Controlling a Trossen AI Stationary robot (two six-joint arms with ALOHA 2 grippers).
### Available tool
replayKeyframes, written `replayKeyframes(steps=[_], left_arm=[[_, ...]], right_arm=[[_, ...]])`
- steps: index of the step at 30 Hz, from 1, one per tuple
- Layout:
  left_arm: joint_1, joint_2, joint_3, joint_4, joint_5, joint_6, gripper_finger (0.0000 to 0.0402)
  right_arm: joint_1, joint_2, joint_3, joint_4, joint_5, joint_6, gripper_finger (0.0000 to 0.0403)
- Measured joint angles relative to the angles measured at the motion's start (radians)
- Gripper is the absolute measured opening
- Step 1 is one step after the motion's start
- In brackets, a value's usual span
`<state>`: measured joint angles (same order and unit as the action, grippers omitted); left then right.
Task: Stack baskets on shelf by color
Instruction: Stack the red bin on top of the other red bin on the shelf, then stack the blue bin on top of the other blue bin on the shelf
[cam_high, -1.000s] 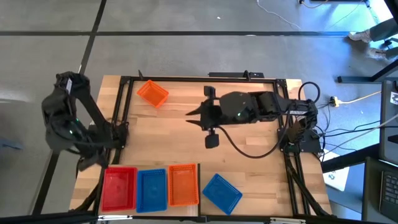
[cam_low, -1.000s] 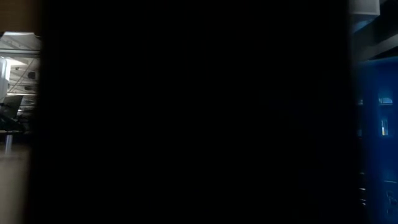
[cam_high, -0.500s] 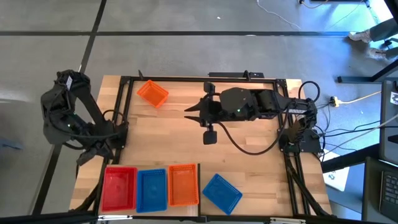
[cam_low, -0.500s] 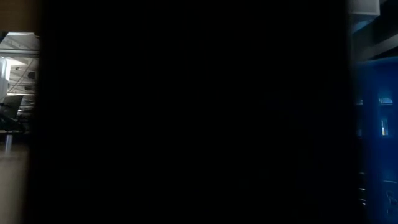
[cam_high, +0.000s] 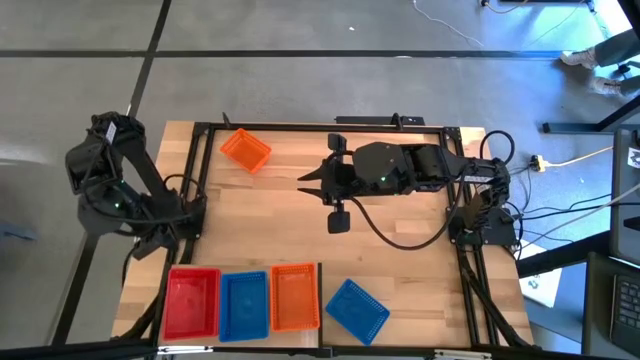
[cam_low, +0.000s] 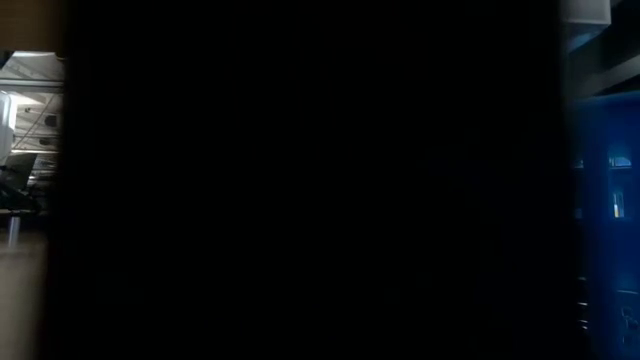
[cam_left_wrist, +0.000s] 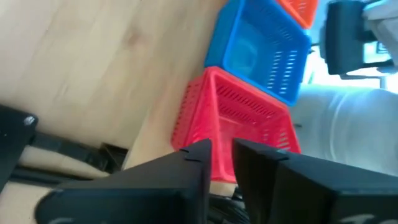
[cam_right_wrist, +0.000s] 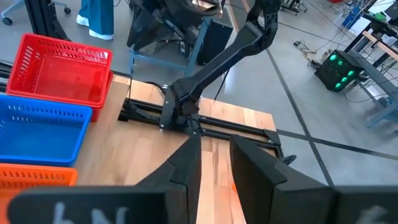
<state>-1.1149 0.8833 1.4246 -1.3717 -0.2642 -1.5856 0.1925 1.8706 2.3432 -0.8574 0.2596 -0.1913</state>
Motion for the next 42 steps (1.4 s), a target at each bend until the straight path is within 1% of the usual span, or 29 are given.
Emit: replayKeyframes(steps=[3, 5, 8, 11, 13, 17, 19, 26, 31, 40, 42], left_arm=[[0.0, 0.0, 0.0, -0.008, 0.013, -0.008, 0.0073], [0.0, 0.007, 0.0, -0.008, 0.009, -0.006, 0.008], [0.008, 0.032, 0.0, -0.007, -0.004, -0.01, 0.0081], [0.023, 0.078, 0.0, -0.007, 0.017, 0.0, 0.0079], [0.033, 0.113, 0.0, -0.004, 0.081, 0.027, 0.008], [0.042, 0.166, 0.0, -0.004, 0.252, 0.082, 0.0082], [0.043, 0.185, 0.0, 0.003, 0.294, 0.083, 0.008], [0.049, 0.189, 0.001, -0.002, 0.301, 0.109, 0.0078], [0.093, 0.182, 0.001, -0.007, 0.298, 0.073, 0.0078], [0.14, 0.179, 0.0, 0.022, 0.298, 0.079, 0.0078], [0.142, 0.179, 0.0, 0.036, 0.298, 0.13, 0.0078]], right_arm=[[0.0, 0.0, 0.0, 0.0, 0.0, 0.0, 0.0087], [0.0, 0.0, 0.0, 0.0, 0.0, 0.0, 0.0087], [0.0, 0.0, 0.0, 0.0, 0.0, 0.0, 0.0087], [0.0, 0.0, 0.0, -0.001, 0.0, 0.0, 0.0087], [0.0, 0.0, 0.0, -0.001, 0.0, 0.0, 0.0087], [0.0, 0.0, 0.0, -0.001, 0.0, -0.001, 0.0087], [0.0, 0.0, 0.0, -0.001, 0.0, -0.002, 0.0087], [0.0, 0.0, 0.0, -0.001, 0.0, -0.024, 0.0087], [0.0, 0.0, 0.0, -0.001, 0.0, -0.024, 0.0087], [0.0, 0.0, 0.0, -0.001, 0.0, -0.024, 0.0087], [0.0, 0.0, 0.0, -0.002, 0.0, -0.024, 0.0087]])
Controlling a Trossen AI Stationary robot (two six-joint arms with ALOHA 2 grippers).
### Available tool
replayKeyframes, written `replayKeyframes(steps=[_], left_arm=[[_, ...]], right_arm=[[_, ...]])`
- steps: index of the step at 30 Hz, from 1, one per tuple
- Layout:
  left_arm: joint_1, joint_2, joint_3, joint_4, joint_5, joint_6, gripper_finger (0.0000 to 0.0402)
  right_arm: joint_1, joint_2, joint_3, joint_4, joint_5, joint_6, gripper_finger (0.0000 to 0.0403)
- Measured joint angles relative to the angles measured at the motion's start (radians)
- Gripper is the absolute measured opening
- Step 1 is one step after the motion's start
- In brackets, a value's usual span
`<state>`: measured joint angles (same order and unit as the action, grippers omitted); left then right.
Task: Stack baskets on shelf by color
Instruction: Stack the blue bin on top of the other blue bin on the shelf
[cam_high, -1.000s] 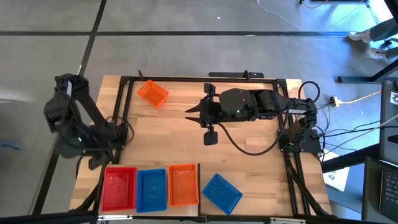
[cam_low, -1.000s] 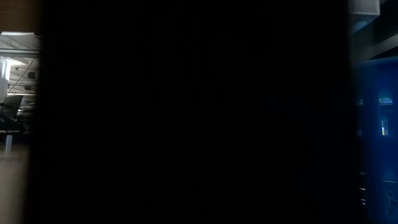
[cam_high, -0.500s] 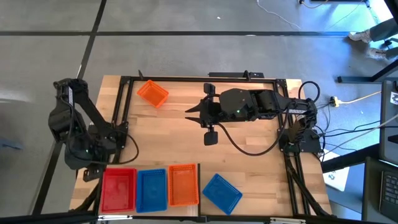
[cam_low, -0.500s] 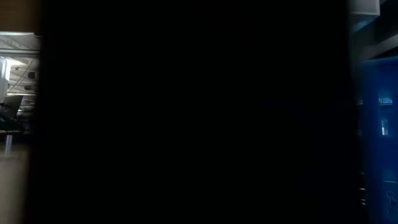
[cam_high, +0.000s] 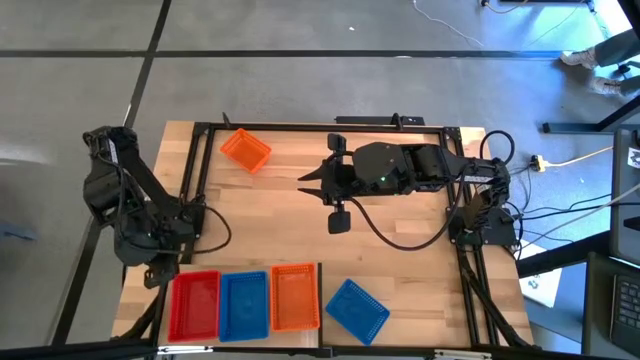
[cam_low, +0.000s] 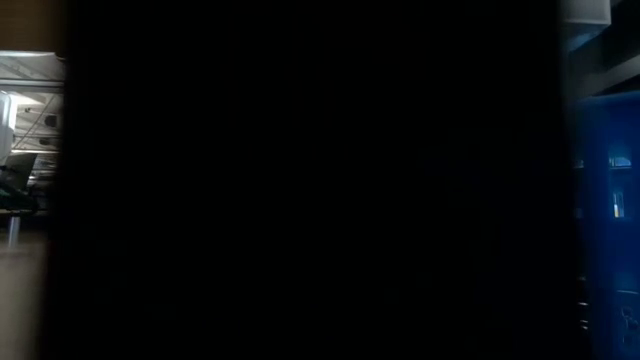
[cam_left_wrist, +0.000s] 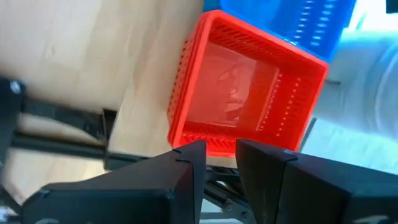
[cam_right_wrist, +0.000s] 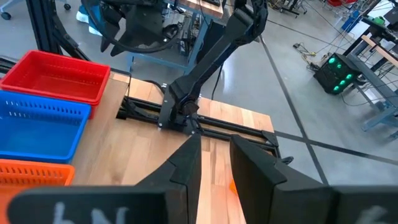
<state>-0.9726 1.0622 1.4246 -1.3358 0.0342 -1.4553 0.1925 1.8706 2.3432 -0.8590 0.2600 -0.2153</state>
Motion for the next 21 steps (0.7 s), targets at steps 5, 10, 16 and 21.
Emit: replayKeyframes(steps=[5, 10, 16, 21], left_arm=[[0.0, -0.014, -0.001, 0.002, -0.196, 0.195, 0.0078], [0.0, -0.059, -0.001, 0.001, -0.445, 0.383, 0.0078], [0.076, -0.111, -0.001, -0.013, -0.631, 0.419, 0.0078], [0.183, -0.149, -0.001, -0.014, -0.727, 0.463, 0.0078]], right_arm=[[0.0, -0.004, 0.0, -0.016, 0.041, 0.046, 0.0087], [-0.008, -0.046, 0.0, -0.079, 0.139, 0.147, 0.0087], [-0.041, -0.089, 0.0, -0.362, 0.158, 0.389, 0.0087], [-0.048, -0.111, 0.0, -0.617, 0.157, 0.532, 0.0087]])
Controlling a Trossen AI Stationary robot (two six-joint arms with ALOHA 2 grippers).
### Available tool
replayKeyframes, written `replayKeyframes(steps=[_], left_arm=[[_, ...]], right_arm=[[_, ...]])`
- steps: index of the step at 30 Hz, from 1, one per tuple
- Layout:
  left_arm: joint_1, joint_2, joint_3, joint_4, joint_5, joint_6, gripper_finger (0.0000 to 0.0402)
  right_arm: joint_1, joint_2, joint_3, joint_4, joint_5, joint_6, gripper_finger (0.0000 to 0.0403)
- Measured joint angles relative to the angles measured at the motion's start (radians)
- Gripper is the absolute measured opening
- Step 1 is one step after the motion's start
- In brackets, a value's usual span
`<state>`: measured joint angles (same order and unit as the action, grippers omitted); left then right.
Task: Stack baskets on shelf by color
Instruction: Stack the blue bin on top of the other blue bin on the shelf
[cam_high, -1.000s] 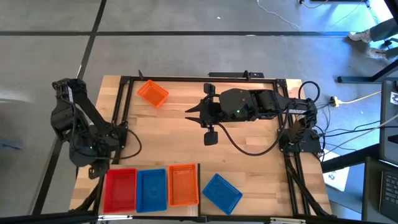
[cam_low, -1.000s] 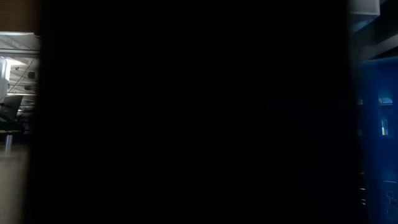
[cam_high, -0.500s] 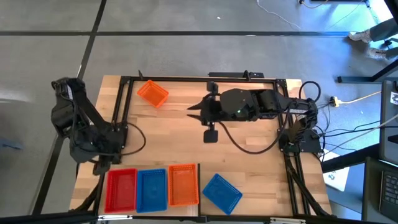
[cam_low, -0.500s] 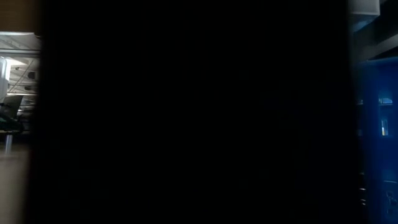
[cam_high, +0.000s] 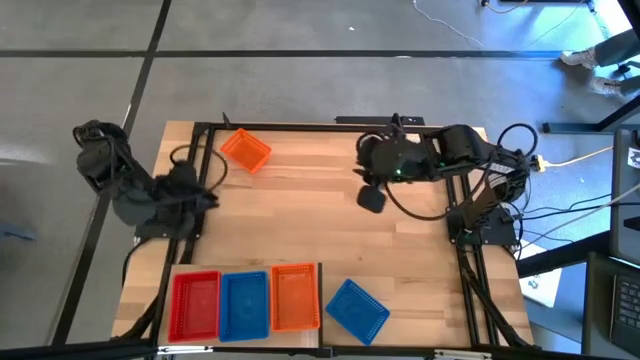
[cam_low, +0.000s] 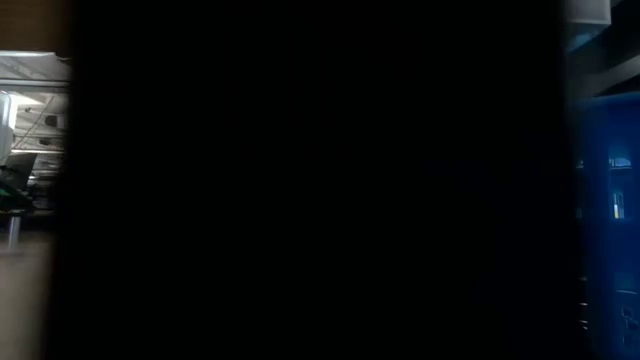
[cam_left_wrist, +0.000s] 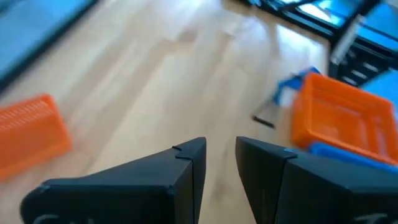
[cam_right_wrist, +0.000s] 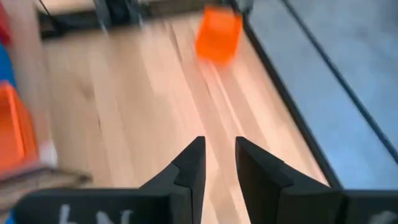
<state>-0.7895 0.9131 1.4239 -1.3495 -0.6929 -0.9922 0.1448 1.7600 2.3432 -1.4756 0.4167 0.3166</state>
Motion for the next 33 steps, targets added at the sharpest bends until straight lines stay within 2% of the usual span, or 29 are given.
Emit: replayKeyframes(steps=[3, 9, 12, 15, 22, 26, 29, 33], left_arm=[[0.054, -0.024, 0.0, 0.003, -0.015, 0.06, 0.0078], [0.128, -0.047, 0.0, 0.004, -0.024, 0.111, 0.0078], [0.153, -0.047, 0.0, 0.004, -0.024, 0.113, 0.0078], [0.167, -0.053, 0.0, 0.004, -0.023, 0.113, 0.0078], [0.17, -0.059, 0.0, 0.004, -0.024, 0.113, 0.0078], [0.169, -0.058, 0.0, 0.004, -0.023, 0.114, 0.0078], [0.169, -0.058, 0.0, 0.004, -0.023, 0.114, 0.0078], [0.169, -0.058, 0.0, 0.004, -0.023, 0.114, 0.0078]], right_arm=[[0.012, -0.015, 0.0, -0.098, 0.0, 0.083, 0.0087], [0.079, -0.078, -0.067, -0.091, -0.065, 0.234, 0.0087], [0.127, -0.12, -0.176, -0.096, -0.09, 0.39, 0.0087], [0.175, -0.153, -0.306, -0.08, -0.164, 0.583, 0.0087], [0.25, -0.146, -0.585, 0.015, -0.323, 0.976, 0.0087], [0.261, -0.122, -0.735, 0.131, -0.432, 1.118, 0.0087], [0.263, -0.108, -0.838, 0.318, -0.518, 1.109, 0.0087], [0.267, -0.092, -0.954, 0.531, -0.537, 1.097, 0.0087]])
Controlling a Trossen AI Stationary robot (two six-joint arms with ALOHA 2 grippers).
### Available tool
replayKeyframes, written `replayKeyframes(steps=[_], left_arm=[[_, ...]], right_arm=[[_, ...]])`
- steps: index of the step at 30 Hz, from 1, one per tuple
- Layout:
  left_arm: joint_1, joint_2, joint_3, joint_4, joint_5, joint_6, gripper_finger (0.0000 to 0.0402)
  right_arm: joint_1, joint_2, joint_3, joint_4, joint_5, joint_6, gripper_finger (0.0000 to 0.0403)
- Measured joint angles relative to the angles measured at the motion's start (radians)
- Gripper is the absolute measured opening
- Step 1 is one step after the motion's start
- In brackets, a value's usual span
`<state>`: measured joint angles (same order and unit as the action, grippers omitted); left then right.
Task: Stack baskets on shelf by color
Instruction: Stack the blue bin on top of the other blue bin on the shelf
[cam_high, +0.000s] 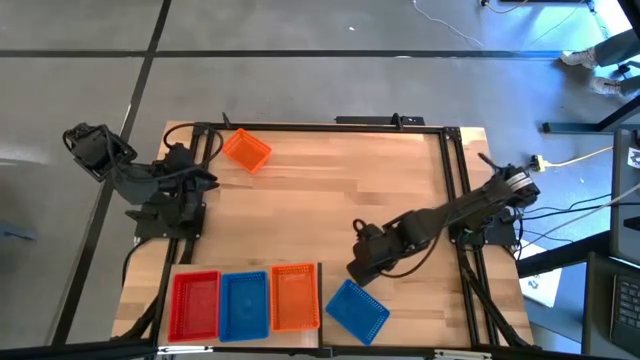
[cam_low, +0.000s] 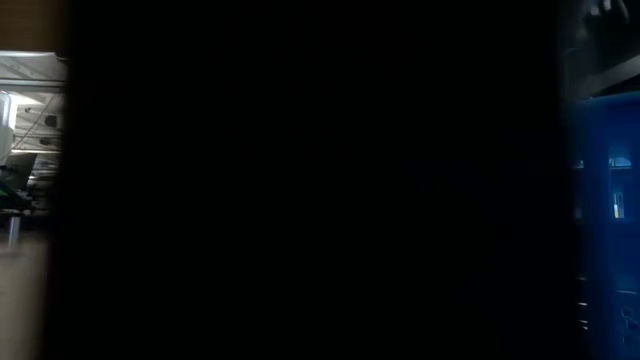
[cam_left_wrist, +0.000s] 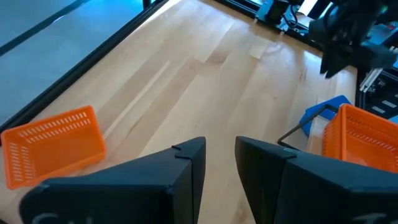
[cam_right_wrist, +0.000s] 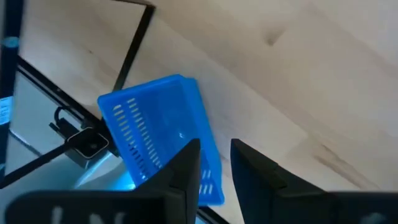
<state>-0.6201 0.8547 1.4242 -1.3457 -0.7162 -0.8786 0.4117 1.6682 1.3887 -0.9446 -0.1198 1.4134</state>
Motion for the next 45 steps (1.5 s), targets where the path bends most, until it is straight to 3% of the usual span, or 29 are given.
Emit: replayKeyframes(steps=[4, 17, 24, 34, 45], left_arm=[[0.0, 0.0, 0.0, 0.0, 0.003, 0.0, 0.0078], [0.0, 0.0, 0.0, 0.0, 0.008, 0.0, 0.0078], [0.0, 0.0, 0.0, 0.0, 0.008, 0.0, 0.0078], [0.0, 0.0, 0.0, 0.0, 0.008, 0.0, 0.0078], [-0.001, 0.0, 0.0, 0.0, 0.008, 0.0, 0.0078]], right_arm=[[0.01, 0.023, -0.077, 0.109, -0.041, 0.019, 0.0087], [0.038, 0.033, -0.195, 0.283, -0.04, 0.049, 0.0087], [0.052, 0.04, -0.277, 0.468, -0.048, 0.048, 0.0087], [0.07, 0.062, -0.283, 0.475, -0.041, 0.046, 0.0087], [0.073, 0.174, -0.283, 0.53, -0.061, 0.044, 0.0087]])
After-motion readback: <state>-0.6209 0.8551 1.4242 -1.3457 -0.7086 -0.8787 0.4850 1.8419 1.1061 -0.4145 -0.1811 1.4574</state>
